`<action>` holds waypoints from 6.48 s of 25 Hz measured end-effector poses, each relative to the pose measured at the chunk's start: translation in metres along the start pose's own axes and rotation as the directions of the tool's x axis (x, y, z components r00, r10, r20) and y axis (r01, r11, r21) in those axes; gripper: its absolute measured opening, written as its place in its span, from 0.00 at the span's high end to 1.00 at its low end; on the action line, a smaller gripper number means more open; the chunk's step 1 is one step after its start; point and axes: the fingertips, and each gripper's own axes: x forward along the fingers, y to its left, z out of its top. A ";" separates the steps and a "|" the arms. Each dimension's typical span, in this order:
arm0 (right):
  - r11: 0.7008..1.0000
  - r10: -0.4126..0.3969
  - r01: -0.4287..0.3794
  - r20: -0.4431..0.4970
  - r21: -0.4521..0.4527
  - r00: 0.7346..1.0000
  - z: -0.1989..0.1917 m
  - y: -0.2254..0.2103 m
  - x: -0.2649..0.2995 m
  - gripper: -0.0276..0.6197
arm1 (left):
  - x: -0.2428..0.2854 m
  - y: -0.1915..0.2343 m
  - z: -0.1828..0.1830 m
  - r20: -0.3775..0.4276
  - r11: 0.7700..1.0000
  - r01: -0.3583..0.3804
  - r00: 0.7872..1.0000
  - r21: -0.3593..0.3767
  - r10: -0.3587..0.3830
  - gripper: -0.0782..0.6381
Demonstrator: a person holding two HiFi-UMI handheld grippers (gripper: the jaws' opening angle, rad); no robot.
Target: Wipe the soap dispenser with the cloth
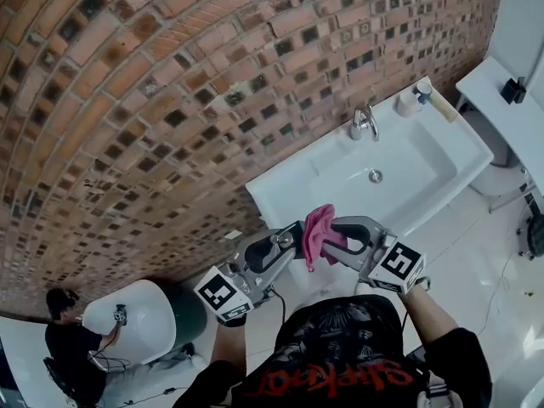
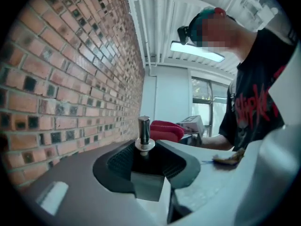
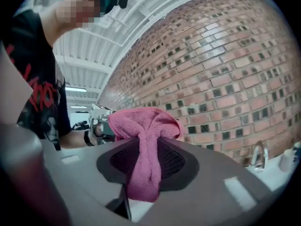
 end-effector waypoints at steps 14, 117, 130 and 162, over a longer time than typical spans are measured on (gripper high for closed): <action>0.992 0.104 -0.079 -0.289 0.098 0.951 -0.116 0.011 0.004 0.78 | -0.031 -0.017 0.030 0.090 0.987 0.158 0.984 -0.008 -0.156 0.70; 0.903 -0.361 0.417 -0.347 0.101 0.865 -0.146 -0.009 -0.025 0.78 | 0.025 0.265 -0.308 -0.243 0.952 -0.286 0.936 -0.108 0.253 0.70; 0.923 -0.310 0.376 -0.429 0.076 0.848 -0.167 -0.002 -0.006 0.78 | 0.035 0.272 -0.313 -0.292 0.995 -0.103 0.951 0.003 0.099 0.70; 0.967 0.004 0.167 -0.668 0.192 0.744 -0.330 0.015 0.050 0.78 | -0.094 0.011 -0.259 -0.108 0.821 -0.430 0.900 -0.376 0.423 0.66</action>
